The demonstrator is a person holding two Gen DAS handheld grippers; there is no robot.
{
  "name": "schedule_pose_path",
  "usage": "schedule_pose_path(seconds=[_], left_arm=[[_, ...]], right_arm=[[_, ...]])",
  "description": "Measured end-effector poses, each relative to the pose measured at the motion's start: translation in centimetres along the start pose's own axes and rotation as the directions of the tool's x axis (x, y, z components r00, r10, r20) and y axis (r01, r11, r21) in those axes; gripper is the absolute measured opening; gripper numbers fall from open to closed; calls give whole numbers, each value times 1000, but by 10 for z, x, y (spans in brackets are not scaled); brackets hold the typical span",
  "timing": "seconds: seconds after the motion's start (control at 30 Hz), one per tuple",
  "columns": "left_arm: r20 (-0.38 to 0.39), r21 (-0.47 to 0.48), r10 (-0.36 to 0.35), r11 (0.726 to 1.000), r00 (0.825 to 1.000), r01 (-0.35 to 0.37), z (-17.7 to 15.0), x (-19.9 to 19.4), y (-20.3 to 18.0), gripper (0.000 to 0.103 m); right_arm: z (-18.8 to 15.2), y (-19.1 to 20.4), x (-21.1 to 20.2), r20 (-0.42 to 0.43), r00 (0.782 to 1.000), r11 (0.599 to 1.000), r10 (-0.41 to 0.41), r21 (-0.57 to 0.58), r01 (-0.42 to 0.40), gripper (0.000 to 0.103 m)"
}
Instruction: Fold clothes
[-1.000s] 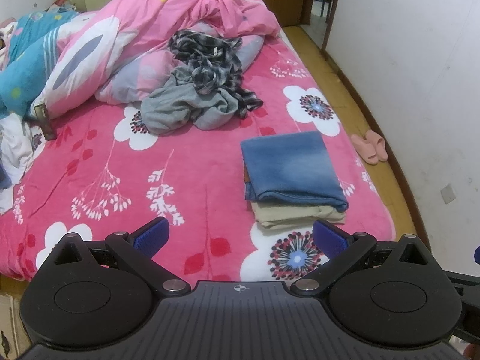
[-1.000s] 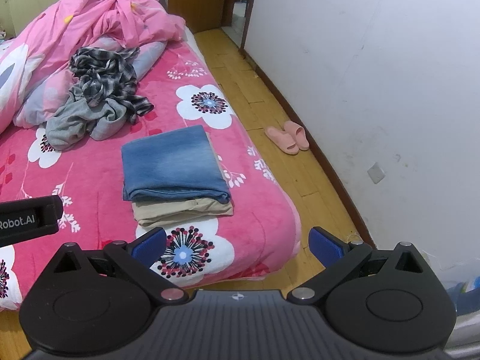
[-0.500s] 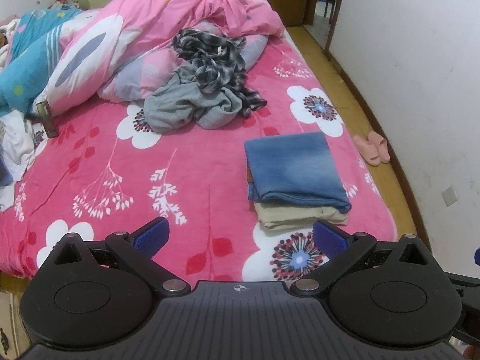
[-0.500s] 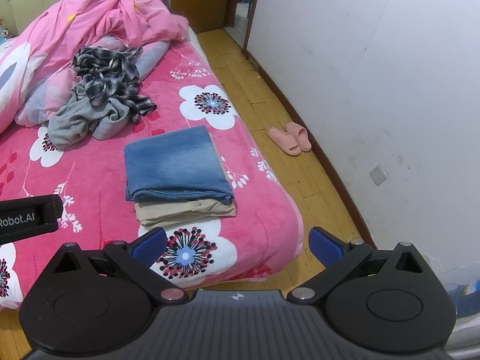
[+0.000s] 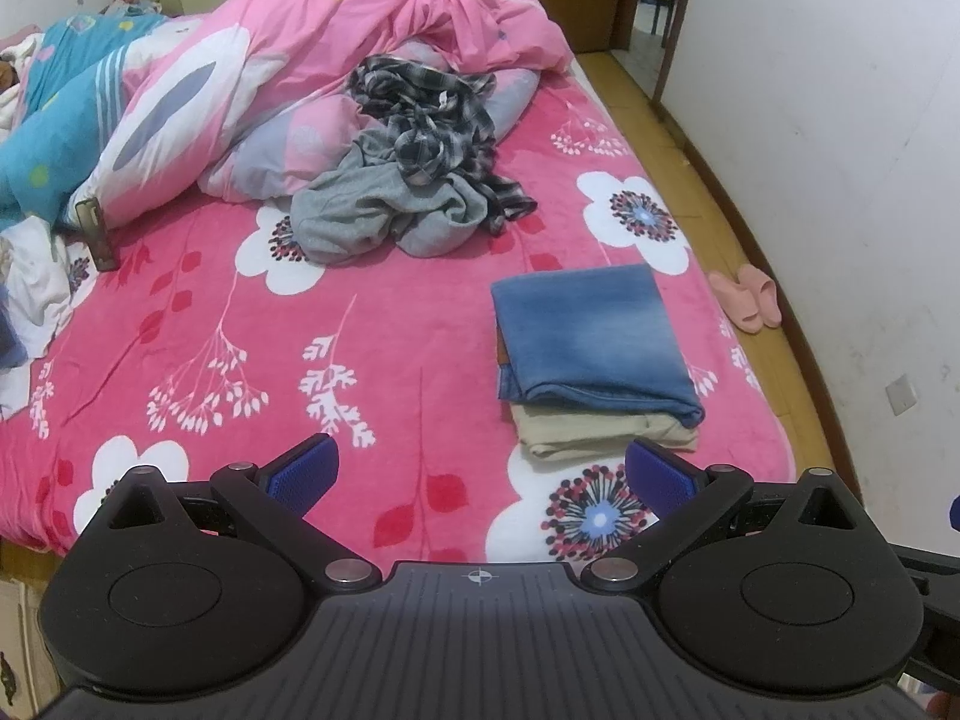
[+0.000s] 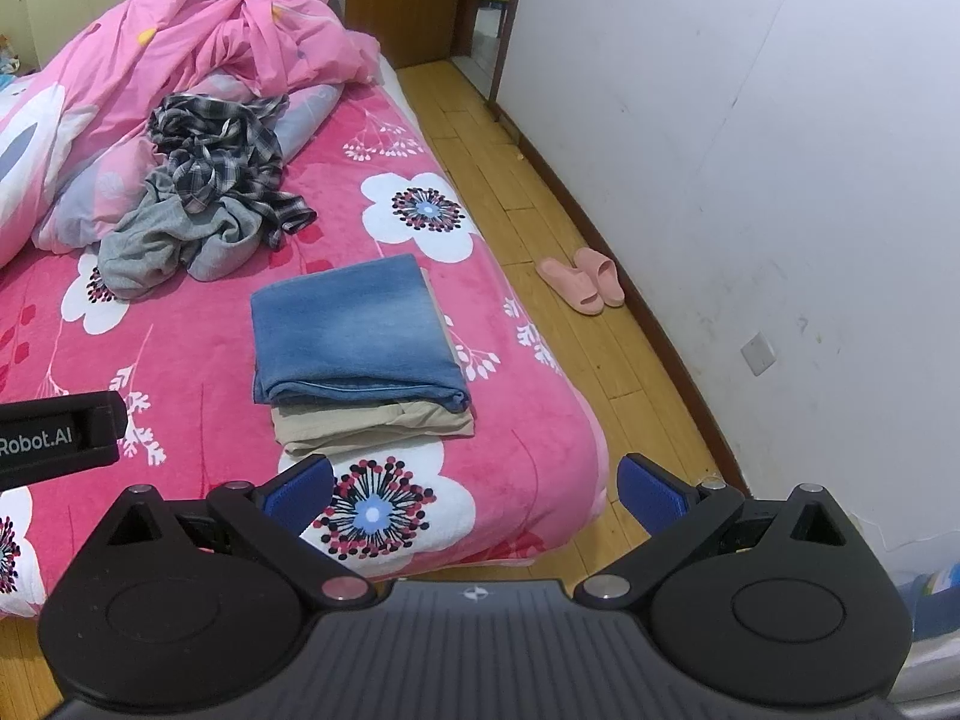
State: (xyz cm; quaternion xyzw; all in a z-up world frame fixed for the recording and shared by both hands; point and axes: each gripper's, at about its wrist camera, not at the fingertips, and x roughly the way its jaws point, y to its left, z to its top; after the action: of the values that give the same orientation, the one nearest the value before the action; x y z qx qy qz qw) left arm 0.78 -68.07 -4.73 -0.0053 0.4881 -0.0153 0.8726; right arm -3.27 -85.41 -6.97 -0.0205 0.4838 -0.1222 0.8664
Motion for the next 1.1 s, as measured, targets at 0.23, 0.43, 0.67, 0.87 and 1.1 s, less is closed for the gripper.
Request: schedule_pose_path(seconds=[0.23,0.43,0.67,0.87,1.1], left_arm=[[-2,-3,2,1000,1000,-2,0,0,-1,103],[-3,-4,2,1000,1000,-2,0,1,-1,103],[-4,-5,2,1000,1000,-2,0,1,1,103],[-7,-6,3,1000,1000,-3,1,2,0,103],[-5,-7,5,1000,1000,-5,1,3,0,103]], right_arm=[[0,1,-1,1,1000,1000,-1,-3,1,103],[0,2,0,0,1000,1000,-2,-4,2,103],[-1,2,1,-3,1000,1000,-1,-6,1,103],[0,3,1,-2,1000,1000,-3,-9,3,103],[0,4,1,1,1000,1000,-3,-9,3,103]])
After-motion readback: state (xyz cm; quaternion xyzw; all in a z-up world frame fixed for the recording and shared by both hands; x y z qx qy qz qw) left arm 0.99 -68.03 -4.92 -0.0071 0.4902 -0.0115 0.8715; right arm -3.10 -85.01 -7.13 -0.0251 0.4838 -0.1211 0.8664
